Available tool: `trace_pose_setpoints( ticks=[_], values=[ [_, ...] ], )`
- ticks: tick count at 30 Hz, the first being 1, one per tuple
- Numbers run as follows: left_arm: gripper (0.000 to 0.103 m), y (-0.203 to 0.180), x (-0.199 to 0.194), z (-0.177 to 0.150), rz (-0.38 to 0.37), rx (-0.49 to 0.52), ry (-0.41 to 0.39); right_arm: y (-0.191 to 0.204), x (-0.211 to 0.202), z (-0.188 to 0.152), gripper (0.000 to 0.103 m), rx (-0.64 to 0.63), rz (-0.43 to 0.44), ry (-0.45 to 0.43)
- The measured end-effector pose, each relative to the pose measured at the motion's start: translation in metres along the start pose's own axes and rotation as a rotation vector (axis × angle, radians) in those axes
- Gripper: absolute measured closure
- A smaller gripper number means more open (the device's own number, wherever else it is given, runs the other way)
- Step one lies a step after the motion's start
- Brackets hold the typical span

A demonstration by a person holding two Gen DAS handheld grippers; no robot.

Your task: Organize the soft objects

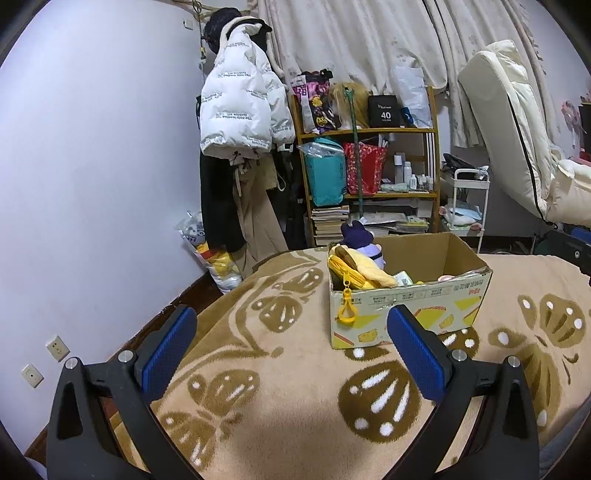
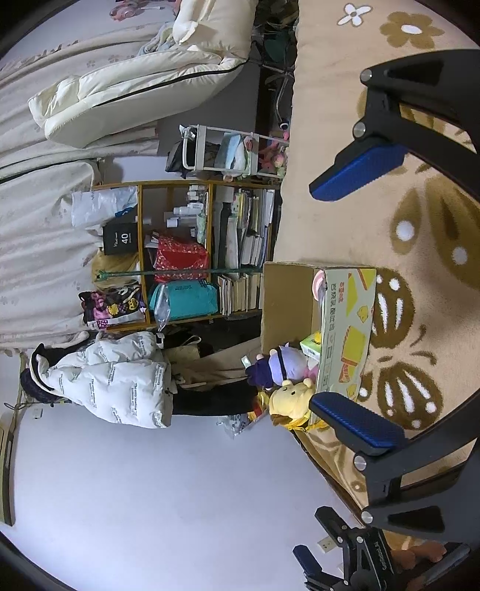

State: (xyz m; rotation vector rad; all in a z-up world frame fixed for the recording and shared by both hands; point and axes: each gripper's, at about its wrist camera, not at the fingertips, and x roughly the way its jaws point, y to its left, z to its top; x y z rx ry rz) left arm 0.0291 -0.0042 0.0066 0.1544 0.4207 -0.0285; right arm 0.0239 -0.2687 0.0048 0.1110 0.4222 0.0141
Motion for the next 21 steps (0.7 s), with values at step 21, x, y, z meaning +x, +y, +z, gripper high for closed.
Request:
trace_pose_setpoints(
  ticks=[21],
  values=[
    [0.001,0.0051,-0.0024,-0.0008,-0.003,-0.032,-0.009,-0.0041,0.0019,-0.0002,0.000,0.003,-0.003,-0.003]
  ],
)
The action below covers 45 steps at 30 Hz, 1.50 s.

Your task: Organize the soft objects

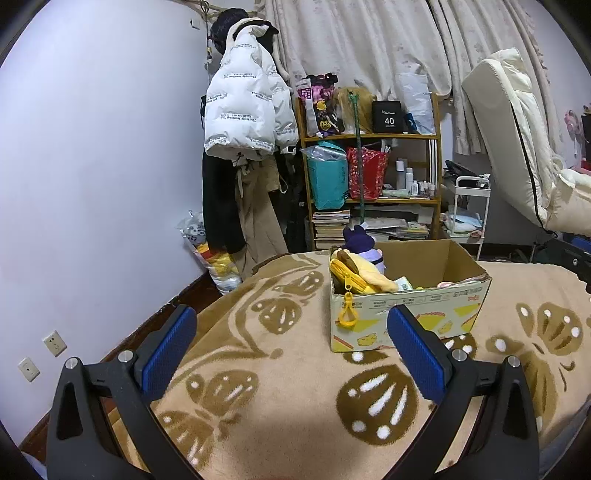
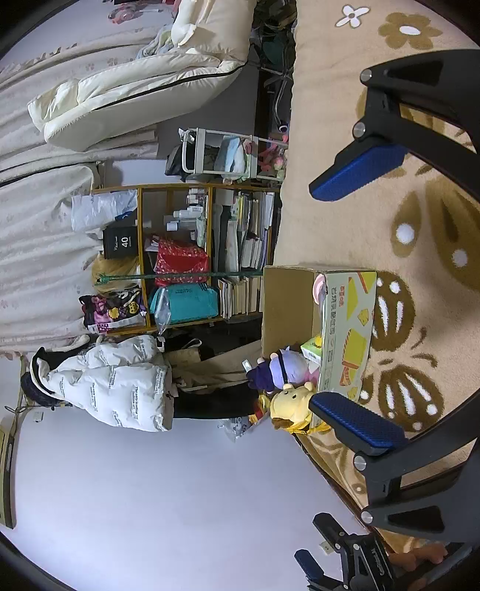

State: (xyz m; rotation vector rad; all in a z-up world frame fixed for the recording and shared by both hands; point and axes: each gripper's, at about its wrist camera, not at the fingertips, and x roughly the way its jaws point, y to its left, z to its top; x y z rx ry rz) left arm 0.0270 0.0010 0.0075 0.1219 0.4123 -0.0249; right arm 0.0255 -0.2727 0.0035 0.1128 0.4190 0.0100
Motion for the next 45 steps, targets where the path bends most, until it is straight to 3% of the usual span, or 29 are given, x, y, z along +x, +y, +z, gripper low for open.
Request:
trace_pose_setpoints(
  ticks=[45],
  values=[
    [0.001,-0.0002,0.0011,-0.0022,-0.014,0.022,0.008,-0.0087,0.0016,0.0002,0.000,0.012,0.003,0.006]
  ],
)
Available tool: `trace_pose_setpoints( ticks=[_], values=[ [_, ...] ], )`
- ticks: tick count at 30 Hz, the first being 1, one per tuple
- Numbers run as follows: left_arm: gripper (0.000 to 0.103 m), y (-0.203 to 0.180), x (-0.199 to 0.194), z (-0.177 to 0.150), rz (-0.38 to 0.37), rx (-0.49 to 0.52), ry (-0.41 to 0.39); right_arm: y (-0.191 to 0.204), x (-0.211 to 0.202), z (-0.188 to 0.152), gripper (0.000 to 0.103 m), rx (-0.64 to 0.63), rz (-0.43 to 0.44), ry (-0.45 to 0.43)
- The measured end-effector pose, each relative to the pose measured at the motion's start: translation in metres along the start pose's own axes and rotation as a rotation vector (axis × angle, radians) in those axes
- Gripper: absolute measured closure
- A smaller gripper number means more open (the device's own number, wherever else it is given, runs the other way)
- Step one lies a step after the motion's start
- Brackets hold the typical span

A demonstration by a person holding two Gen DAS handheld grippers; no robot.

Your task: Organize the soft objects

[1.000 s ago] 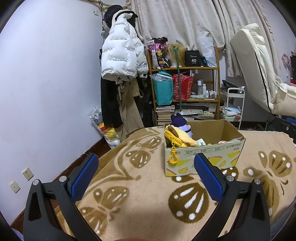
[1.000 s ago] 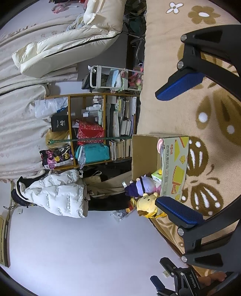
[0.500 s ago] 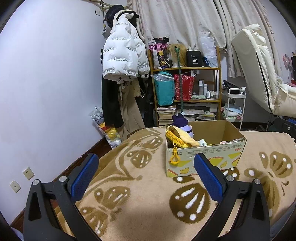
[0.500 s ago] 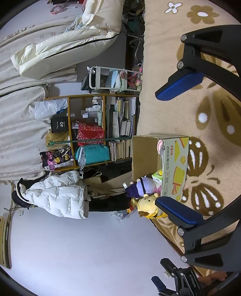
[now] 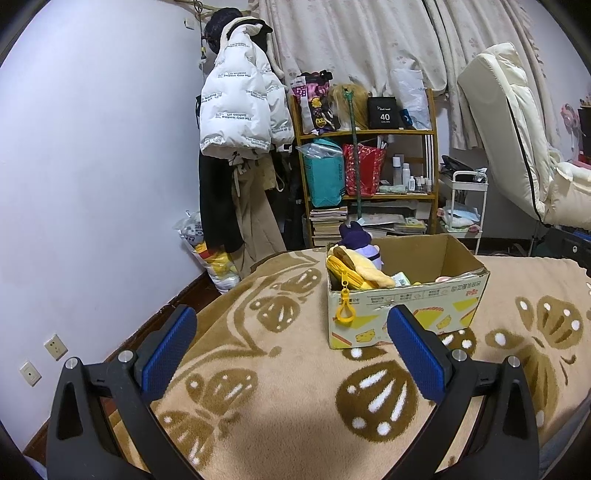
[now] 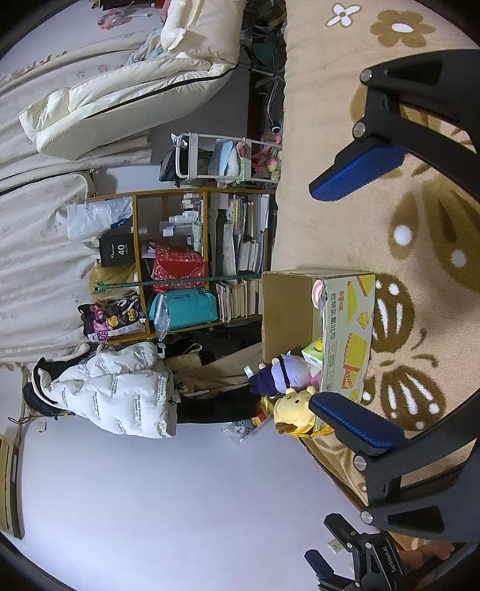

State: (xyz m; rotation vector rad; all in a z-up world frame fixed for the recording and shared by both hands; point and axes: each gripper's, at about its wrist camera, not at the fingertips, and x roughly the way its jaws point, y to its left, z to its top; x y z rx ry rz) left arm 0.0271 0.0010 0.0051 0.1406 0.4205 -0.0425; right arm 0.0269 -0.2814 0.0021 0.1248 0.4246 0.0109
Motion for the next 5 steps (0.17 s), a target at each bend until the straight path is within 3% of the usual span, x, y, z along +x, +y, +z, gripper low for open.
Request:
trace_pose_setpoints(
  ticks=[5],
  values=[
    [0.001,-0.0007,0.0002,-0.0003,-0.002,0.002,0.002,-0.0006,0.0004,0.0000,0.000,-0.001,0.000,0.000]
  ],
)
